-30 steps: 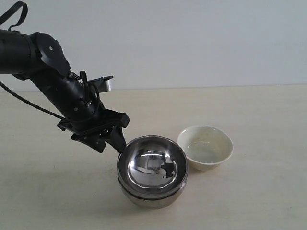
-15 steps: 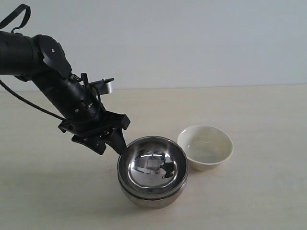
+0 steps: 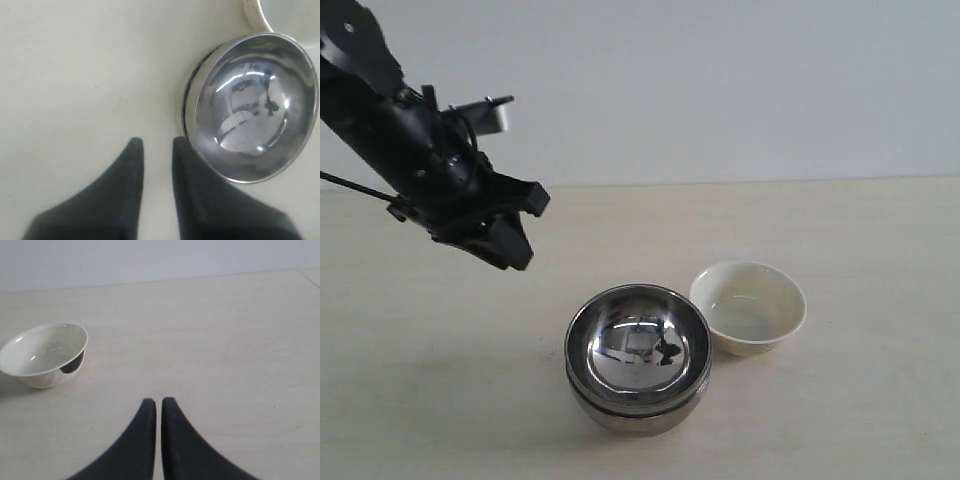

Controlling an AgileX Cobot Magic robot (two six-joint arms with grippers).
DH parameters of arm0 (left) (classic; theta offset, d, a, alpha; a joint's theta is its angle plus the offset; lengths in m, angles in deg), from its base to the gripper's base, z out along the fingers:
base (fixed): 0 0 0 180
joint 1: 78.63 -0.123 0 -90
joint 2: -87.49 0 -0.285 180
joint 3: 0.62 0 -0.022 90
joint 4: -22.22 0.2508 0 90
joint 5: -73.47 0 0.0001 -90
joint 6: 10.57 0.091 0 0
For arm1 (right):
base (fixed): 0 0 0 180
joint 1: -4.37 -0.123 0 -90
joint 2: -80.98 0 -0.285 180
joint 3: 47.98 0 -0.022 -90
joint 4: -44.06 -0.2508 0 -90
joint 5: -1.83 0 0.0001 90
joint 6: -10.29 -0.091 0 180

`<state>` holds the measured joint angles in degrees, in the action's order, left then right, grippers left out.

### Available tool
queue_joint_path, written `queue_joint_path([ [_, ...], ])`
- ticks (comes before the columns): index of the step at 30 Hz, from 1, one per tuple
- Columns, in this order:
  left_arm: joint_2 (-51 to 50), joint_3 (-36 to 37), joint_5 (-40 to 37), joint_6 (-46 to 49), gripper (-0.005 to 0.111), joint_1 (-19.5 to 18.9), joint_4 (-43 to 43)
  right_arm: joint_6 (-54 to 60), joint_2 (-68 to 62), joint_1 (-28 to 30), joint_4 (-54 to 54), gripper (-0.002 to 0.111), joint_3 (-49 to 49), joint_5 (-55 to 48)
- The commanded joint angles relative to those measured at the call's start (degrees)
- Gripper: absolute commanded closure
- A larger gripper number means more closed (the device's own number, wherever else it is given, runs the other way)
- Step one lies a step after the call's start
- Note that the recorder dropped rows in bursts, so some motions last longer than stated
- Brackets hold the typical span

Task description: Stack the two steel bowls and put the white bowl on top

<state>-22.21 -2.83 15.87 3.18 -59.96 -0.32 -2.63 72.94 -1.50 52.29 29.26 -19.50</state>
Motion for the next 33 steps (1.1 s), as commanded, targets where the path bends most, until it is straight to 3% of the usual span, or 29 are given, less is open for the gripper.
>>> queue_joint_path([
  [1, 7.2, 4.2, -0.2, -0.8, 0.103, -1.9, 0.6, 0.0, 0.2, 0.1, 0.1, 0.108, 0.0, 0.2],
  [7, 17.9, 15.1, 8.6, 0.1, 0.103, -2.2, 0.3, 0.0, 0.2, 0.1, 0.1, 0.108, 0.0, 0.2],
  [12, 28.3, 29.3, 25.2, 1.9, 0.103, -2.0, -4.3, 0.0, 0.2, 0.1, 0.1, 0.108, 0.0, 0.2],
  [21, 41.7, 56.8, 51.5, 17.4, 0.103, -2.0, -26.8, 0.0, 0.2, 0.1, 0.1, 0.108, 0.0, 0.2],
  [23, 43.9, 60.4, 55.1, 17.4, 0.103, -2.0, -27.8, 0.0, 0.2, 0.1, 0.1, 0.108, 0.0, 0.2],
  [28, 46.6, 63.7, 53.3, 8.6, 0.103, -2.0, -28.2, 0.0, 0.2, 0.1, 0.1, 0.108, 0.0, 0.2],
  [33, 46.8, 63.7, 53.6, 8.6, 0.103, -2.0, -28.0, 0.0, 0.2, 0.1, 0.1, 0.108, 0.0, 0.2],
])
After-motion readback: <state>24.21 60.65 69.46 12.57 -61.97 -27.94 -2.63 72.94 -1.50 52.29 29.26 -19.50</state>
